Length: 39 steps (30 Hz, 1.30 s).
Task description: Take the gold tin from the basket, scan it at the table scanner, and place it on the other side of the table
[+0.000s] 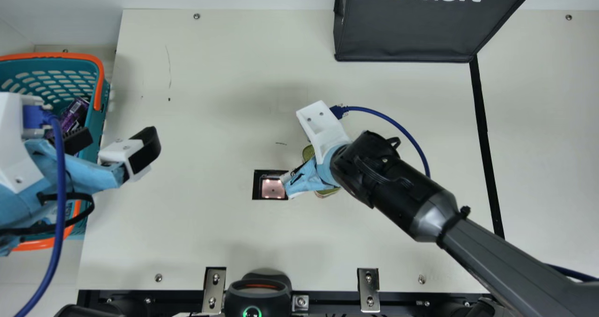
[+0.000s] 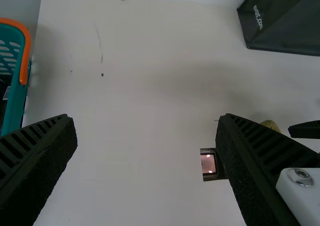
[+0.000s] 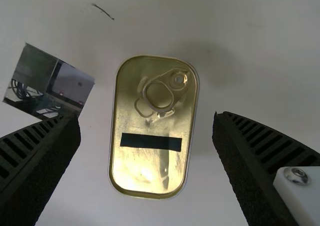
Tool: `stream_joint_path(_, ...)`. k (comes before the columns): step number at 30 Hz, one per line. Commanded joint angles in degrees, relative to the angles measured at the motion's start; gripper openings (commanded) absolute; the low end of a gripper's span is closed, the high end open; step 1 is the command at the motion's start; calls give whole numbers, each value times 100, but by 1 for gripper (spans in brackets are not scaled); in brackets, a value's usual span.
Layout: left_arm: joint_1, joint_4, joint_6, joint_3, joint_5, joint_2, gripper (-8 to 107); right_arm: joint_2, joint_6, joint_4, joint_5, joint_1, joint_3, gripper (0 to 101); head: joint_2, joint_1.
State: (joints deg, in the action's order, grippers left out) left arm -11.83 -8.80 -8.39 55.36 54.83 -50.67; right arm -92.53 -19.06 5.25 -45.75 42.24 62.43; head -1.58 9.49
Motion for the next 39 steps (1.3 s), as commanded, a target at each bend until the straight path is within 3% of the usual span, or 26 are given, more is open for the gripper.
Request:
stream_joint_path(1, 0, 0, 0, 0, 0, 0, 90, -92, -25, 9, 59, -11, -8, 95, 0, -157)
stream_joint_path(13, 0, 0, 0, 0, 0, 0, 90, -448, -103, -73, 290, -105, -75, 95, 0, -157)
stream_joint_path(21, 0, 0, 0, 0, 0, 0, 90, -477, -127, -115, 289, -145, -69, 42, 0, -157)
stream_joint_path(27, 0, 0, 0, 0, 0, 0, 90, -329, -82, -105, 72, -121, 63, 1, 0, -157)
stream_joint_path(39, 0, 0, 0, 0, 0, 0, 90, 153, 133, -134, -778, -121, 715, 0, 0, -157)
